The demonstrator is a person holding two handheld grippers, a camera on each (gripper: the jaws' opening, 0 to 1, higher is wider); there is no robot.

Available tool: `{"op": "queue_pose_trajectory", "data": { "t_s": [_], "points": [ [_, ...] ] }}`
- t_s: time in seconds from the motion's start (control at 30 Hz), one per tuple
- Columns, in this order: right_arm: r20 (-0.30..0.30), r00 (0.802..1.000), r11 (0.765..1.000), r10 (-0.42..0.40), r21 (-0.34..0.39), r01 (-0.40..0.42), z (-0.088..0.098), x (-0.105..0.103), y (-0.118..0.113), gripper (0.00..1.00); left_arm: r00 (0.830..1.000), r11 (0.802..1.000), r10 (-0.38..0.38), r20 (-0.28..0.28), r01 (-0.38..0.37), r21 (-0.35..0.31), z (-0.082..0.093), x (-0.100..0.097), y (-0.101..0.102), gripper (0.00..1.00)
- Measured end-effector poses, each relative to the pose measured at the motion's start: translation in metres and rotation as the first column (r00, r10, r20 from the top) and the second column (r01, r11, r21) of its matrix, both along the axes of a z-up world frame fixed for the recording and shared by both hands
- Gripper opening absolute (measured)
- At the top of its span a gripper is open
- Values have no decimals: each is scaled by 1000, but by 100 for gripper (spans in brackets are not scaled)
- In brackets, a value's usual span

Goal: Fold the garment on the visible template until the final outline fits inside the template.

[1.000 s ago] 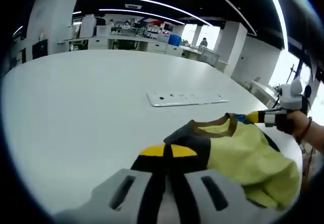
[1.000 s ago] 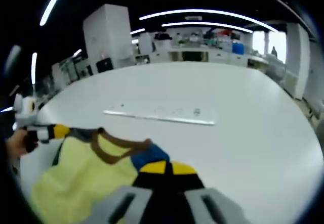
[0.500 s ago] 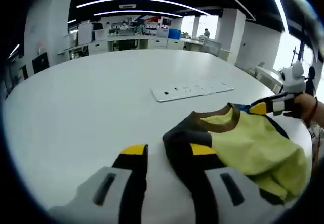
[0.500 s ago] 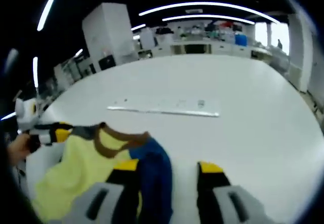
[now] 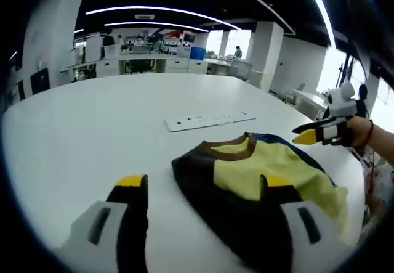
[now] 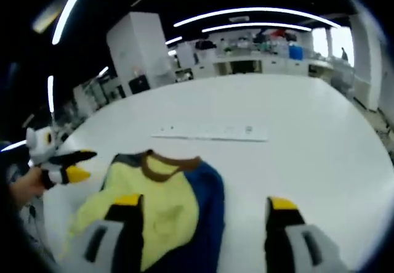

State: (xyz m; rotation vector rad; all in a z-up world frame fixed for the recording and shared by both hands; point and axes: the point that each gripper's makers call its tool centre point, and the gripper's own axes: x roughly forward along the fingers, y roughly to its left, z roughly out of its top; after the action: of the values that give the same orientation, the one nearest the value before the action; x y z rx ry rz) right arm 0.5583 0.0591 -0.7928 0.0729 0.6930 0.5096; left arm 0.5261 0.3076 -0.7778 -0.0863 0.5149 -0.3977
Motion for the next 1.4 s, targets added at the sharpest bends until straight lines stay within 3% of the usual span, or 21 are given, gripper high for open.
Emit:
{"op": "queue_pose_trajectory", "data": {
  "t_s": [0.1,0.23,0.37,0.7,0.87,1.03,1.2,1.4],
  "points": [
    [-8,1000,1000,4,5,-4,6,-17,-2,87,1000,1000,-3,27,3,-15,7,-13,-1,86],
    [-16,1000,1000,22,12,-22,11,-40,0,90,1000,999,4,29,-3,-40,12,-27,0,89],
    [-23,999,999,33,31,-32,14,-61,1,92,999,1000,5,34,-4,-21,14,-44,-2,96],
    [-37,999,999,23,37,-21,6,-105,-11,92,996,999,-47,74,47,-4,24,-84,-4,99],
    [-51,998,998,36,43,-34,4,-137,-15,91,991,996,-84,100,81,29,30,-107,-12,97],
    [-62,997,999,48,14,-47,-6,-155,-20,86,988,994,-112,108,110,19,29,-124,-21,90],
    [-82,995,998,54,44,-50,-12,-175,-18,84,987,992,-122,104,121,23,21,-138,-24,80],
    [-76,996,999,44,31,-42,-21,-189,-18,73,988,991,-129,83,126,43,3,-154,-27,73]
  ]
}}
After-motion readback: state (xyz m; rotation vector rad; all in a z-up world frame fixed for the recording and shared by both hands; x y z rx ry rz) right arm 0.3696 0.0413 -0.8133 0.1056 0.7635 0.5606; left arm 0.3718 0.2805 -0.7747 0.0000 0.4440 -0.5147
